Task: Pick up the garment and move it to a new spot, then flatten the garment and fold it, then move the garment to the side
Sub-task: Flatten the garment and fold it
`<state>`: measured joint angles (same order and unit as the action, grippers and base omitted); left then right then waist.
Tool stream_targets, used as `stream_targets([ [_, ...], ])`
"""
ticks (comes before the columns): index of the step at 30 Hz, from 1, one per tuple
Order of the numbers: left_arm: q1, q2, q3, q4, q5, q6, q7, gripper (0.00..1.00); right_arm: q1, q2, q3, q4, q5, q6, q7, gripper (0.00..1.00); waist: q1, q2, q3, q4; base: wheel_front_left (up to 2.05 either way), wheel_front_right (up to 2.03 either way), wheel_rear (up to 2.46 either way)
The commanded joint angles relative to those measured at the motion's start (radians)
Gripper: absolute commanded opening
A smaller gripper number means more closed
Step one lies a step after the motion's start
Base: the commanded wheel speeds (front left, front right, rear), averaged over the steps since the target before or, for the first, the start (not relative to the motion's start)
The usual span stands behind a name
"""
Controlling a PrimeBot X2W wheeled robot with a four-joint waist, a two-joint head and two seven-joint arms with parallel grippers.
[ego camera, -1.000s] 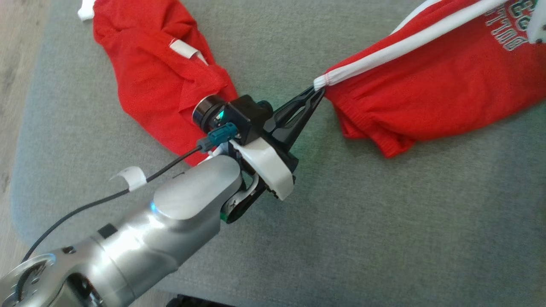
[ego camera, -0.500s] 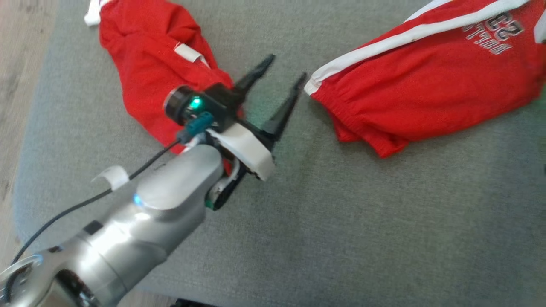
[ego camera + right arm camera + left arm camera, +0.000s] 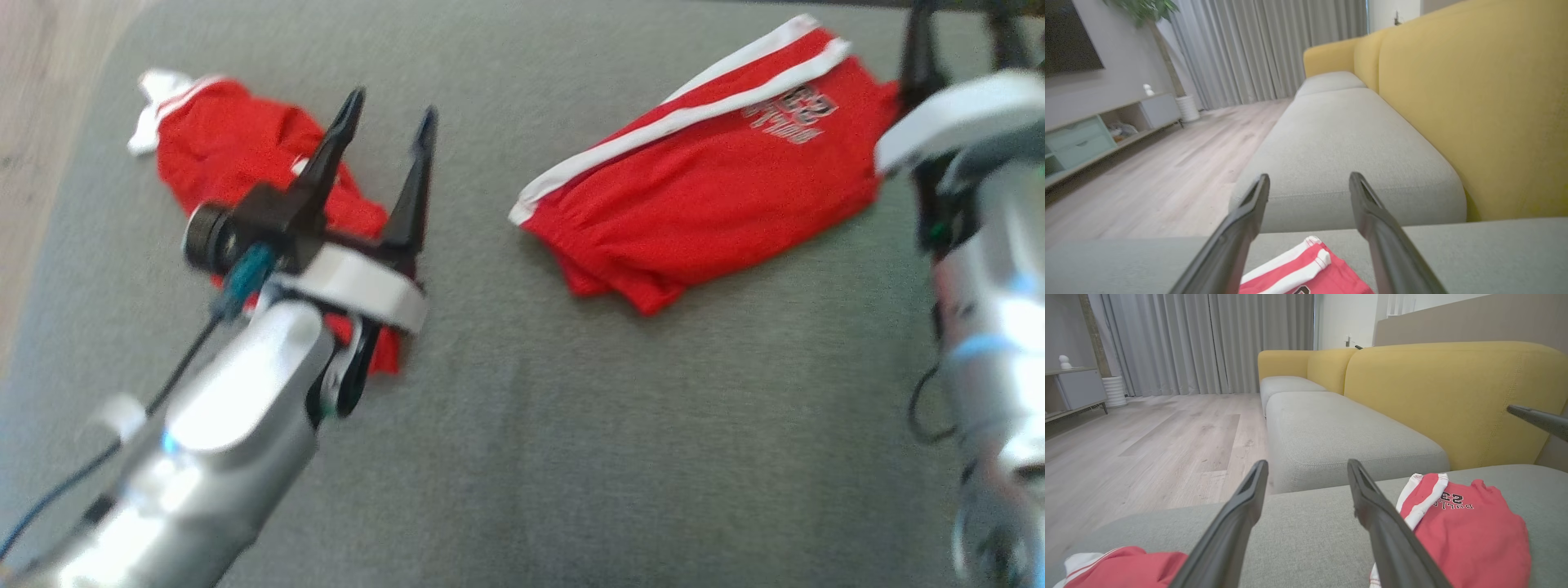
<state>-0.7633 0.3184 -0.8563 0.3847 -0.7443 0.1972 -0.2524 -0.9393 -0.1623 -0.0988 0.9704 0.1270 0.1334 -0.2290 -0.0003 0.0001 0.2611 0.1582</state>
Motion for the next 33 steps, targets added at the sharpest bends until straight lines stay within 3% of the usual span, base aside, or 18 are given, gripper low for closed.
stream_targets([
  [1,0.025,0.044,0.076,-0.043,0.034,0.016,-0.009,1.00,0.044,0.028,0.055,-0.087,0.047,-0.003,-0.015,1.00,0.0003,-0.0001,-0.062,-0.060,0.00,0.00,0.00],
  [7,0.205,0.043,0.198,-0.103,0.114,0.035,-0.009,1.00,0.305,0.055,0.128,-0.280,0.159,-0.003,-0.021,1.00,0.0003,-0.0001,-0.127,-0.115,0.00,0.00,0.00],
  [18,0.446,-0.019,0.316,-0.132,0.224,0.022,-0.009,1.00,0.648,0.105,0.140,-0.536,0.149,-0.003,0.017,1.00,0.0003,-0.0001,-0.150,-0.138,0.00,0.00,0.00],
  [26,0.410,-0.063,0.350,-0.124,0.287,-0.041,-0.009,1.00,0.569,0.109,0.061,-0.620,0.077,-0.003,0.159,1.00,0.0003,-0.0001,-0.057,-0.081,0.00,0.00,0.00],
  [33,0.347,-0.108,0.373,-0.106,0.317,-0.095,-0.009,1.00,0.317,0.091,-0.106,-0.491,-0.049,-0.003,0.344,1.00,0.0003,-0.0001,0.063,0.000,0.00,0.00,0.00],
])
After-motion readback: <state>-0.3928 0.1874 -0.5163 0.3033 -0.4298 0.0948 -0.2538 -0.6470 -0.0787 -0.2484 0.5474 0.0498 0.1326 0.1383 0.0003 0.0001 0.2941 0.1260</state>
